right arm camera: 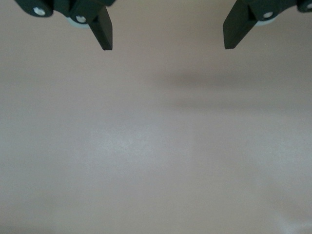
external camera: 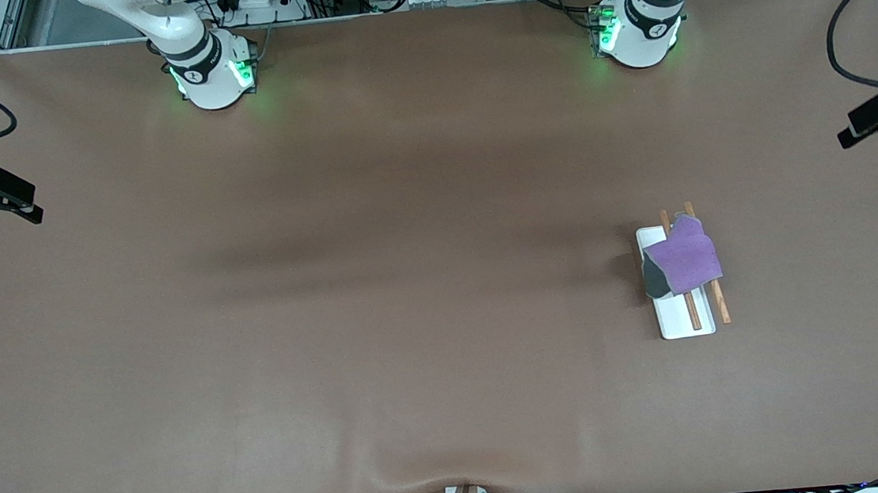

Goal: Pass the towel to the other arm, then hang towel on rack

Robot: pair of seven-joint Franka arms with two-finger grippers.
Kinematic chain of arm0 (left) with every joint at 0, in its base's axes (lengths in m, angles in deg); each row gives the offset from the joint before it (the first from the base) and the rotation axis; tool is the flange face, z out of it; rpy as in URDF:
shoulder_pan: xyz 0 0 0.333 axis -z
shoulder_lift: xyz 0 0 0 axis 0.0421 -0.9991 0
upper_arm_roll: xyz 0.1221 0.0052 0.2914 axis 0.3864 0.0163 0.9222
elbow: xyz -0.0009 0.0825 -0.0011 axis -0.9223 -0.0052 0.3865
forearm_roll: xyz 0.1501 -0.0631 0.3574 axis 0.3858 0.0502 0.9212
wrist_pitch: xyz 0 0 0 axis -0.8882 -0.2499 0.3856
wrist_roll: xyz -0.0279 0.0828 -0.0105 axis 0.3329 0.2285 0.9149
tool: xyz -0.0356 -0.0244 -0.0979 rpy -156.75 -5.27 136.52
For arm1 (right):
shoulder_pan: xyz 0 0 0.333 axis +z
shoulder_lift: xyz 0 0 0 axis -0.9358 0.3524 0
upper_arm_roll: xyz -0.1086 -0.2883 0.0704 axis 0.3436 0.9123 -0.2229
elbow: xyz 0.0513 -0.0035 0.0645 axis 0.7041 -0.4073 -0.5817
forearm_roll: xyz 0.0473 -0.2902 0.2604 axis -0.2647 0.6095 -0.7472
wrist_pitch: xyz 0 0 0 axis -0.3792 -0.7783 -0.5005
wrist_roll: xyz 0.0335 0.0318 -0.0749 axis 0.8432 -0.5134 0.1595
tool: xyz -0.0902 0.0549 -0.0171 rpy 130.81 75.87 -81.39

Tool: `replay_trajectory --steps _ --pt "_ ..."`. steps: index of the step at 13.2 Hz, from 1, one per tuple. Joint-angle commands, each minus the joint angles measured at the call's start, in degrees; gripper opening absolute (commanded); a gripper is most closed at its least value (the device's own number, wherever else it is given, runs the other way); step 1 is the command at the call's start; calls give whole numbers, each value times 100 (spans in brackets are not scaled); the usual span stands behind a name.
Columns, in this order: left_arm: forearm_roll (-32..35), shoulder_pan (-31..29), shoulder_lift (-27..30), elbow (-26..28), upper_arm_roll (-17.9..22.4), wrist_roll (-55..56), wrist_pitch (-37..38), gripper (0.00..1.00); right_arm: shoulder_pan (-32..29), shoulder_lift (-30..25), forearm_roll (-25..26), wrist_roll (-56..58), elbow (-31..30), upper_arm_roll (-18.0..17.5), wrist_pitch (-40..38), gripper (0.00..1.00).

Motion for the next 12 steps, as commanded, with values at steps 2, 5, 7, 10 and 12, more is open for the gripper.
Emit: replay_trajectory --steps 2,5,7,10,12 --pt "131 -43 105 112 -328 -88 151 100 -38 -22 61 -9 50 -40 -77 100" --pt "114 36 105 130 -434 -70 142 100 -20 -22 61 -9 50 -40 -77 100" --pt "131 360 183 200 -260 -61 116 100 -20 -22 61 -9 50 -40 -68 100" --pt "131 616 315 401 -66 -26 72 100 -29 -22 61 -9 50 -40 -68 100" --pt "123 660 456 638 -4 -26 -68 100 -29 -22 61 -9 50 -40 -68 100"
